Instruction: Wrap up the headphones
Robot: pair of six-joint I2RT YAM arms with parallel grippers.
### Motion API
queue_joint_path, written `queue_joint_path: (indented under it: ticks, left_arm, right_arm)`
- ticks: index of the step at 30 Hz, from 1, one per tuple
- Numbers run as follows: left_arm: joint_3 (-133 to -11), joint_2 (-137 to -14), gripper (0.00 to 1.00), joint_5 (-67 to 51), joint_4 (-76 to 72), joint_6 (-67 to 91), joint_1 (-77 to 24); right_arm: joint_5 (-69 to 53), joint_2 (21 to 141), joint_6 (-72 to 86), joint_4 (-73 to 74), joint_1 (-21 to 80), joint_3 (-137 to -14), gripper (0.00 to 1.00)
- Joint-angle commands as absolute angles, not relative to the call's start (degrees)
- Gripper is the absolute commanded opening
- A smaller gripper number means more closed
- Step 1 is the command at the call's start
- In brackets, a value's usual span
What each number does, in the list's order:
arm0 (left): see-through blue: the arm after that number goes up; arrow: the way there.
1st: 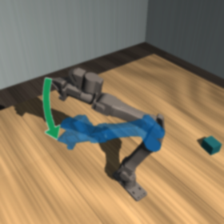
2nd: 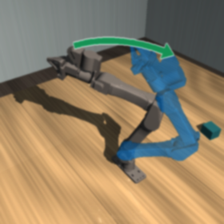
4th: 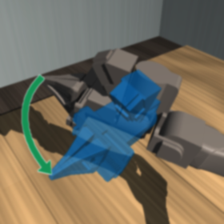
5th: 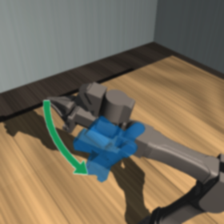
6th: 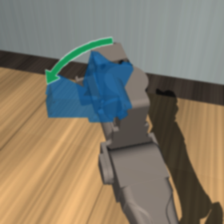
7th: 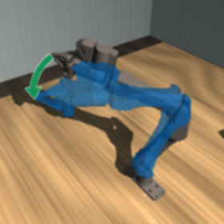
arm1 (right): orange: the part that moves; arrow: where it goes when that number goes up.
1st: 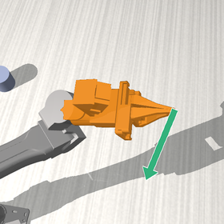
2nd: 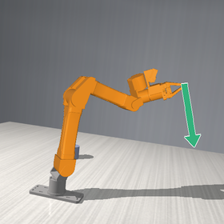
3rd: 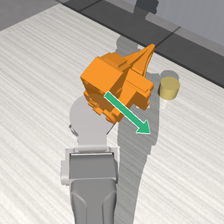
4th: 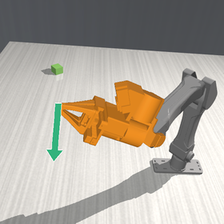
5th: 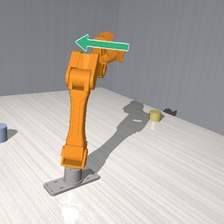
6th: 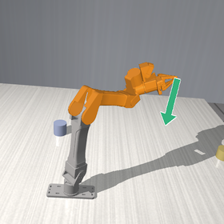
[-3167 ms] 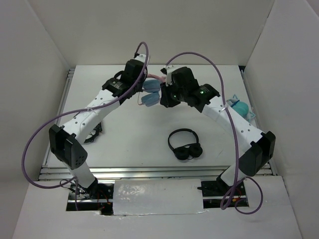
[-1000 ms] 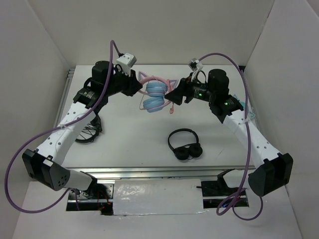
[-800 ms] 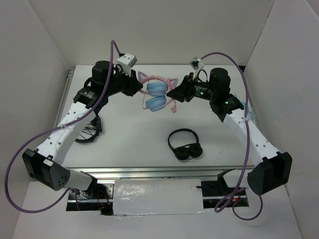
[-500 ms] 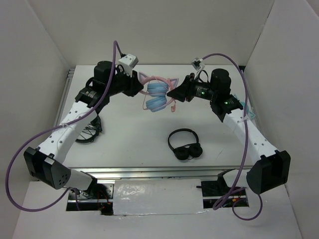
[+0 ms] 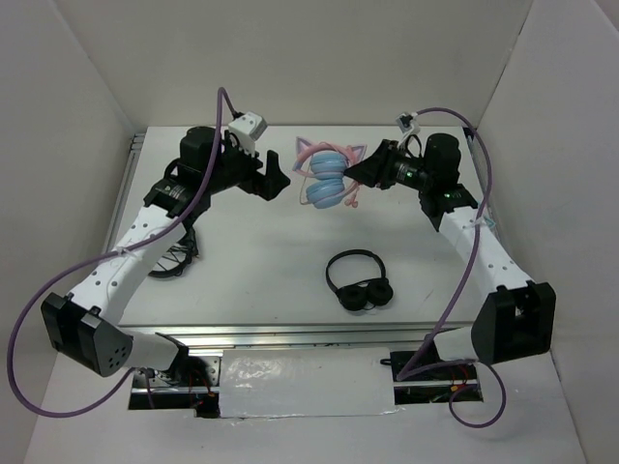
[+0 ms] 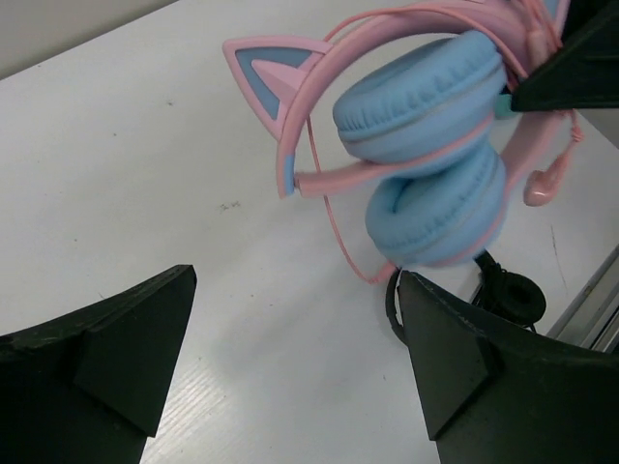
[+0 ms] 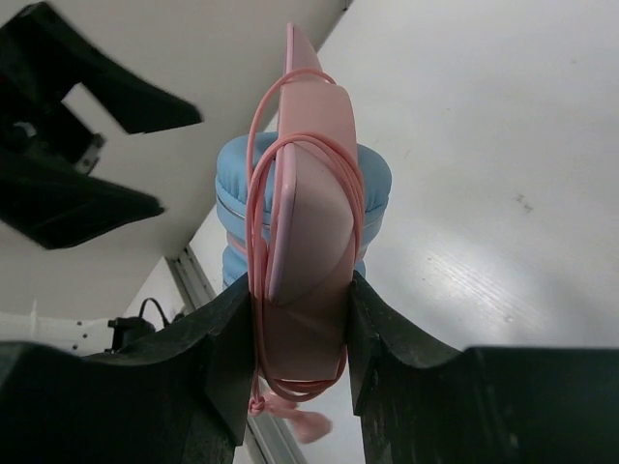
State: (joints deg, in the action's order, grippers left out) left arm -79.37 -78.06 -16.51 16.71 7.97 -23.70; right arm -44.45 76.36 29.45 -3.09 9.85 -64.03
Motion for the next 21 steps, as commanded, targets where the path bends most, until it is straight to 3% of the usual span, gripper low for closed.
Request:
queue_joint_path:
  ticks: [1, 12, 21]
  left_arm:
    - [-79.98, -73.93, 0.99, -16.19, 13.62, 9.05, -23.91]
    - [-59.18, -60.91, 0.99, -2.73, 8.01, 16.69, -19.78]
    - [-47.99, -59.77, 0.99, -5.35, 4.49, 23.11, -8.54]
  right_arm:
    - [-44.38, 79.35, 31.73, -9.84, 5.64, -66.70, 0.00]
    - [-39.47, 100.27, 36.82, -20.46, -6.33, -78.38, 0.00]
    - [-34.29, 123.19, 42.10, -22.42, -7.47, -98.33, 0.00]
